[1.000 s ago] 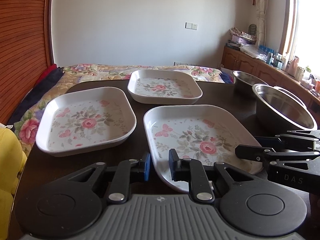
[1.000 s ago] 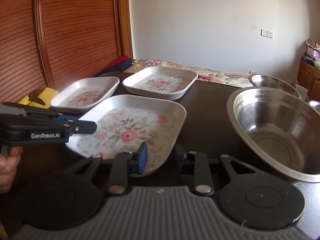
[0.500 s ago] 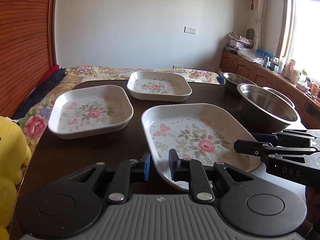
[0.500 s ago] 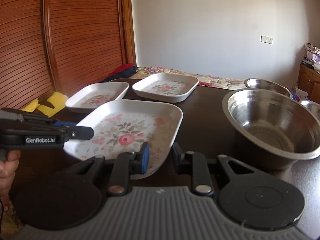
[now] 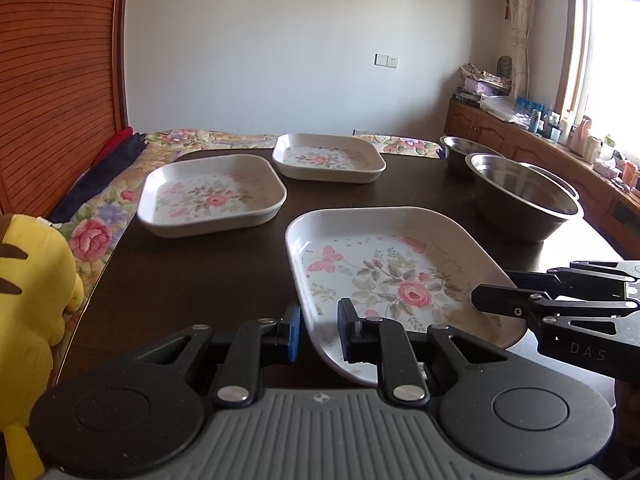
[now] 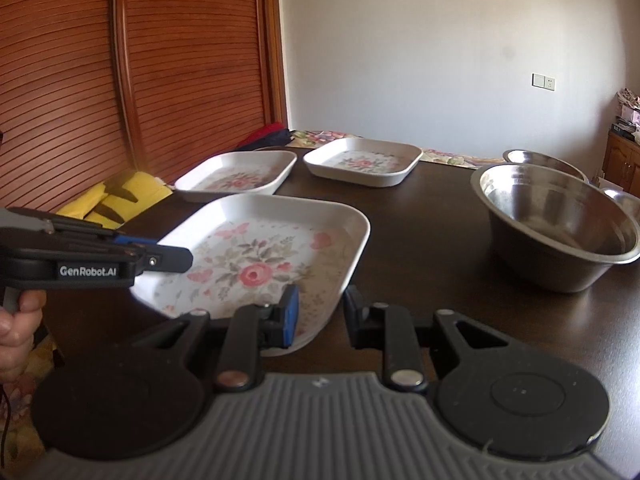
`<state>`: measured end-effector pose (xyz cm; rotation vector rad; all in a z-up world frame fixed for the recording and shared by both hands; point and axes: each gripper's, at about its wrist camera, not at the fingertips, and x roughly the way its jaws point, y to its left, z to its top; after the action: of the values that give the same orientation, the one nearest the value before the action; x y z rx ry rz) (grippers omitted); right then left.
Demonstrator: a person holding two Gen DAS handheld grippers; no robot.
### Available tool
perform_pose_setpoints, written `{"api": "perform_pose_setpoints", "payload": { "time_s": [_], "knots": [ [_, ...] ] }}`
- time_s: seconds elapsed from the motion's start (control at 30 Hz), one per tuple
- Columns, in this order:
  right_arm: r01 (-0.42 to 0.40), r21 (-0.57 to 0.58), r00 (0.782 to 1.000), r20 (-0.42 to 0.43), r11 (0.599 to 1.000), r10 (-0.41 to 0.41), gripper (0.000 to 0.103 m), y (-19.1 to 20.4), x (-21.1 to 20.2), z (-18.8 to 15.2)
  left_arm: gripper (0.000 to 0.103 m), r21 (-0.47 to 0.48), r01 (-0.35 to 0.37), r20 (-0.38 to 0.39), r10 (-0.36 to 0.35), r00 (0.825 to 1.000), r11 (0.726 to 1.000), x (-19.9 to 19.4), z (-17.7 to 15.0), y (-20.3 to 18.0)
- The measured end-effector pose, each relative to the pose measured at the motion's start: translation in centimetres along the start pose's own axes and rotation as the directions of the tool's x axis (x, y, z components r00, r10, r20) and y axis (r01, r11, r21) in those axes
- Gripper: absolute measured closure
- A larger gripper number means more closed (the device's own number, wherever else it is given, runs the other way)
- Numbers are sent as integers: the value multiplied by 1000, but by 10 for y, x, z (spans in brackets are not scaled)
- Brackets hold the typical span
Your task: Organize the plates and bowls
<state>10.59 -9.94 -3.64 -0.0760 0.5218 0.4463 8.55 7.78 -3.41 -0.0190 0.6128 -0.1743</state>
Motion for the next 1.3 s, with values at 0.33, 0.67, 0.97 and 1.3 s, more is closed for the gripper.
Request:
{"api": "perform_pose_setpoints", "payload": {
  "time_s": [0.33, 0.67, 0.97, 1.3],
  "knots": [
    [-23, -18, 1000, -18, 1000, 22, 76, 2, 0, -2, 83, 2, -18, -9, 18, 1000, 1000, -11, -13, 3],
    [-38, -27, 999, -39, 999, 37, 76, 6, -2, -7, 83, -8, -29, -17, 28, 999, 1000, -11, -19, 8],
    [-41, -16, 998, -37, 999, 41, 75, 6, -2, -8, 82, -16, -26, -17, 25, 1000, 1000, -7, -21, 9],
    [3, -11, 1000, 16, 1000, -3, 49, 2, -9, -3, 56, -60, -42, 27, 44, 999, 997, -11, -19, 20]
  ]
}}
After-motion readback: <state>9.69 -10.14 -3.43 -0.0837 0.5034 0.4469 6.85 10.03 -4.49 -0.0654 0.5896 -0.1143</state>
